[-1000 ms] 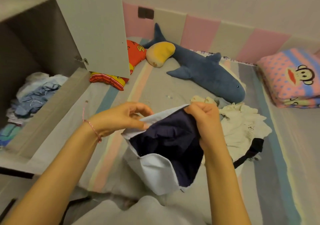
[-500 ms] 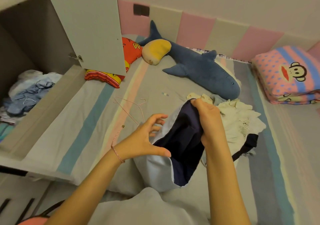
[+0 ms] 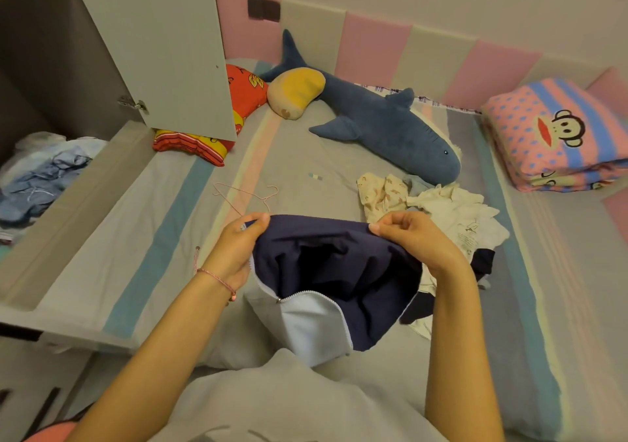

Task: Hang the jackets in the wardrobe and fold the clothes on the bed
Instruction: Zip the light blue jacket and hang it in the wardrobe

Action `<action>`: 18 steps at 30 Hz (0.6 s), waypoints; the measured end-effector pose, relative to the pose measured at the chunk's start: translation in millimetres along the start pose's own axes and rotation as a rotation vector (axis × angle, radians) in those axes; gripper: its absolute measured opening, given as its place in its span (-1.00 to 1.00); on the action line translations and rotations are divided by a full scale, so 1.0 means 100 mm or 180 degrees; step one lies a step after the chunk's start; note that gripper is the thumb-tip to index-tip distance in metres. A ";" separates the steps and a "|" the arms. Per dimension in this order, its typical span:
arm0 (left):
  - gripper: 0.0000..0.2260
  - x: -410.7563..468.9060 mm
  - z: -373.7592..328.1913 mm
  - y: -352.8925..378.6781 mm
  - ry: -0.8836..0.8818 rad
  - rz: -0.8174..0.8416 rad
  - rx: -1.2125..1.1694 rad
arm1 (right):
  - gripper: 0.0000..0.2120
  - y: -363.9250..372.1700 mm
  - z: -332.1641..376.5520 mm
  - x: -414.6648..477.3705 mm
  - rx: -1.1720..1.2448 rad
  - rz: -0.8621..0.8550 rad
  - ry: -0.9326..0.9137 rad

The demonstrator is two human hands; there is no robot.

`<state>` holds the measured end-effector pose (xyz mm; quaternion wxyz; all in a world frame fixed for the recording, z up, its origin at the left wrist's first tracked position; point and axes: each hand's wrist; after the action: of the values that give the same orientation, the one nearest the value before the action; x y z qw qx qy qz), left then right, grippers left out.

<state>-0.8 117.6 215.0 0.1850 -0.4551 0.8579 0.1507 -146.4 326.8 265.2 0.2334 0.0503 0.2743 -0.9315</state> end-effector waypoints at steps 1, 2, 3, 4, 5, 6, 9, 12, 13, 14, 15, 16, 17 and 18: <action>-0.87 0.01 0.01 -0.01 -0.0054 -0.0069 -0.0012 | -0.85 0.01 -0.06 0.01 0.0082 0.0052 0.0093; -0.80 0.02 0.02 -0.02 -0.0157 -0.0070 -0.0029 | -0.84 0.03 -0.10 0.00 0.0424 0.0116 0.0273; -0.68 0.04 0.03 -0.06 -0.0274 -0.0014 -0.0053 | -0.82 0.05 -0.12 0.01 0.0921 0.0173 0.0496; -0.56 0.05 0.03 -0.11 -0.0371 0.0074 0.0011 | -0.81 0.07 -0.12 0.01 0.1409 0.0212 0.0701; -0.51 0.05 0.02 -0.17 -0.0398 0.0189 0.0256 | -0.81 0.09 -0.11 0.01 0.1777 0.0214 0.0843; -0.52 0.06 0.00 -0.23 -0.0331 0.0326 0.0679 | -0.83 0.11 -0.10 0.01 0.2021 0.0195 0.0927; -0.72 0.11 -0.03 -0.31 0.0405 0.0530 0.2417 | -0.82 0.19 -0.05 0.00 0.2369 0.0287 0.0960; -0.58 0.01 -0.10 -0.21 0.1789 0.0649 0.2756 | -0.80 0.31 0.01 -0.01 0.2488 0.0614 0.0938; -0.46 -0.08 -0.15 -0.14 0.1993 0.0948 0.2475 | -0.80 0.36 0.04 -0.03 0.2503 0.0717 0.0922; -0.36 -0.17 -0.19 -0.05 0.2040 0.1330 0.2233 | -0.80 0.41 0.07 -0.03 0.2526 0.0823 0.0890; -0.30 -0.24 -0.20 0.05 0.2086 0.1640 0.2254 | -0.81 0.46 0.09 -0.03 0.2564 0.0925 0.0845; -0.25 -0.30 -0.18 0.15 0.2243 0.1791 0.2511 | -0.80 0.50 0.10 -0.04 0.2617 0.1007 0.0810; -0.24 -0.33 -0.16 0.23 0.2465 0.1748 0.2850 | -0.78 0.54 0.10 -0.04 0.2663 0.1028 0.0802; -0.27 -0.34 -0.14 0.30 0.2687 0.1541 0.3185 | -0.76 0.57 0.09 -0.05 0.2686 0.1008 0.0796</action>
<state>-11.1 152.9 245.9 -0.0157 -0.1308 0.9001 -0.4153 -115.6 281.7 245.9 0.2969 0.2939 -0.1135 -0.9014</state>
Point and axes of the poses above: each hand's wrist, its own x-axis towards the middle knuckle, its own y-axis out of the palm, z = x × y, and after that the axes turned 15 degrees about -z, right-handed
